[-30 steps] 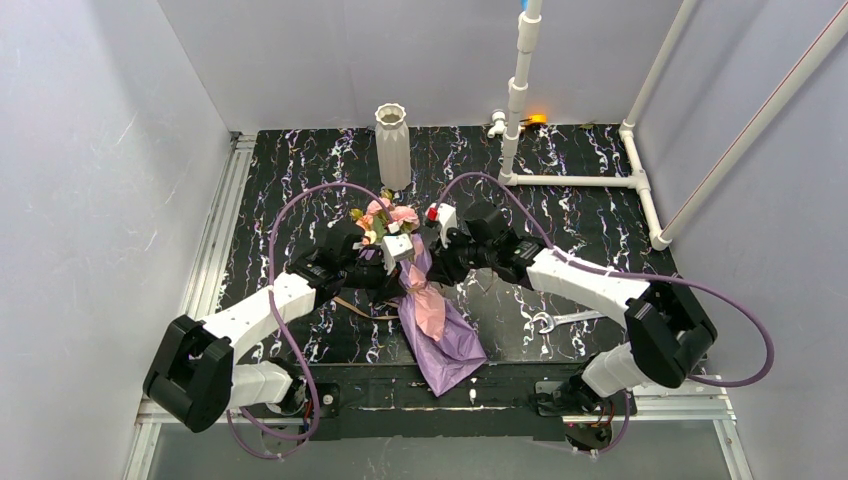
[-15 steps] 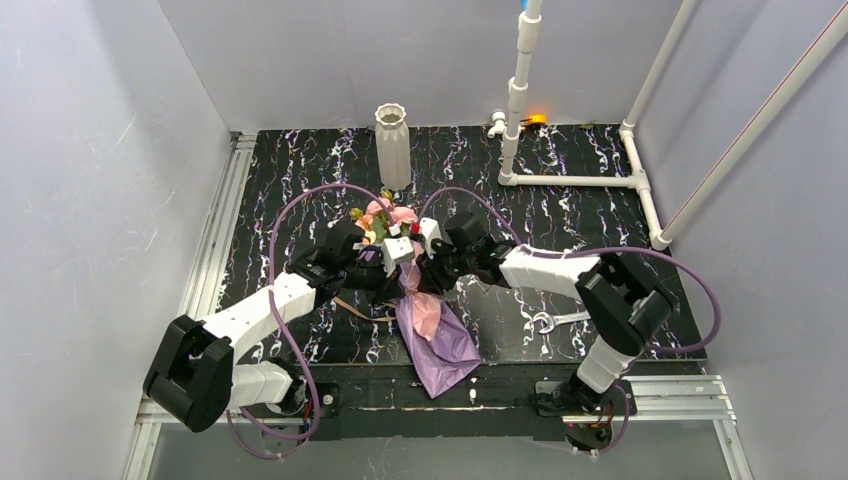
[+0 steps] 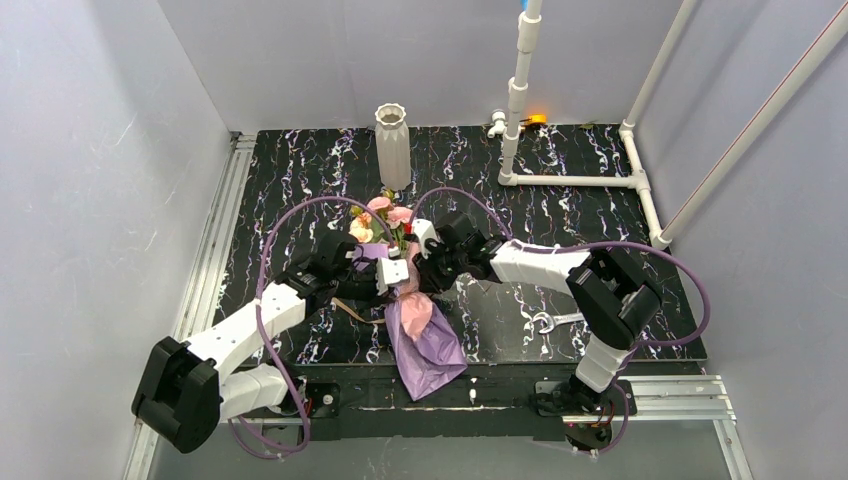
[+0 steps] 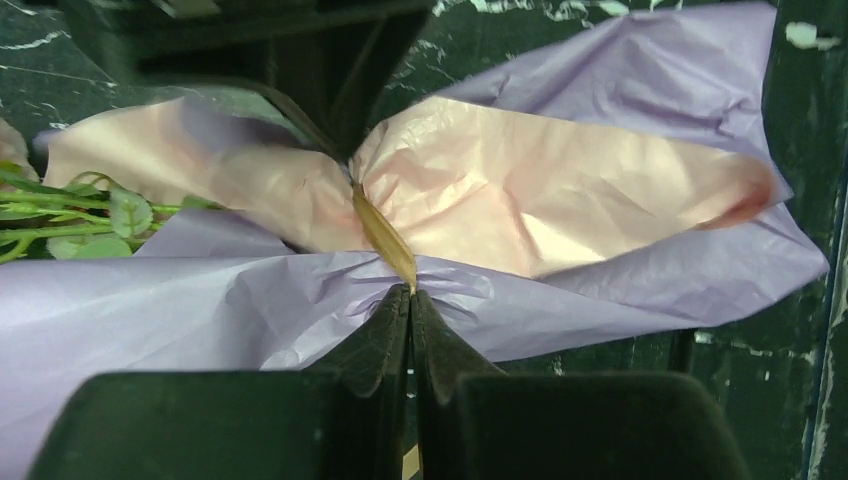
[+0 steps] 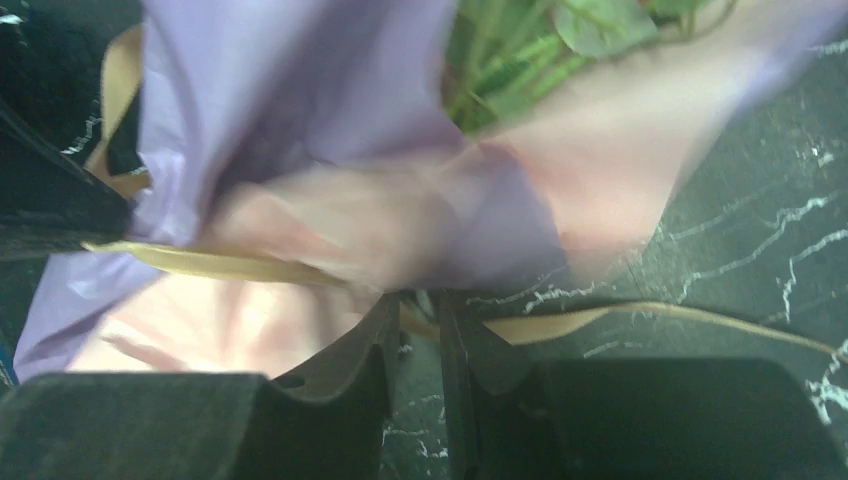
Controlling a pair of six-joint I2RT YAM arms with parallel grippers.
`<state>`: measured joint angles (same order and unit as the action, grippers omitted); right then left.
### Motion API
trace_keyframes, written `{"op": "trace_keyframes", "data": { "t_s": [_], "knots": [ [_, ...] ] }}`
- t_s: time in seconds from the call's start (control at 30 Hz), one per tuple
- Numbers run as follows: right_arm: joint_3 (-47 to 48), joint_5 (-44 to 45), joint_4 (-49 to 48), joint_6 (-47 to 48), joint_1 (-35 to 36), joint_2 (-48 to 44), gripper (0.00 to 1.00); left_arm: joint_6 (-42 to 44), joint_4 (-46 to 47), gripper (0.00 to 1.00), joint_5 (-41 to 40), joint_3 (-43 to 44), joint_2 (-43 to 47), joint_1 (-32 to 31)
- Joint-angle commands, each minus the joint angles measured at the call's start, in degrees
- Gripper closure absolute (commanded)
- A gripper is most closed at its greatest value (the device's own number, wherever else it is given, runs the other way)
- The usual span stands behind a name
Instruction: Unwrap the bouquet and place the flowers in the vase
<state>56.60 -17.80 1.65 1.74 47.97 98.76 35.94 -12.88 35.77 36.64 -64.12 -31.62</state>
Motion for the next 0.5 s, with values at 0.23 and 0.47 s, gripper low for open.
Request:
{"op": "trace_keyframes", "data": {
  "t_s": [0.23,0.47],
  "knots": [
    [5.84,-8.45,0.85,-8.33,-0.69,-6.93,0.60,10.32,-0.96,1.00,1.45,-3.64,3.02,0.15],
    [12.36,-9.62,-3.02,-14.56,1.13,-2.08,0.62,14.16,1.13,1.00,1.20,-4.76,2.18,0.15]
  ]
}}
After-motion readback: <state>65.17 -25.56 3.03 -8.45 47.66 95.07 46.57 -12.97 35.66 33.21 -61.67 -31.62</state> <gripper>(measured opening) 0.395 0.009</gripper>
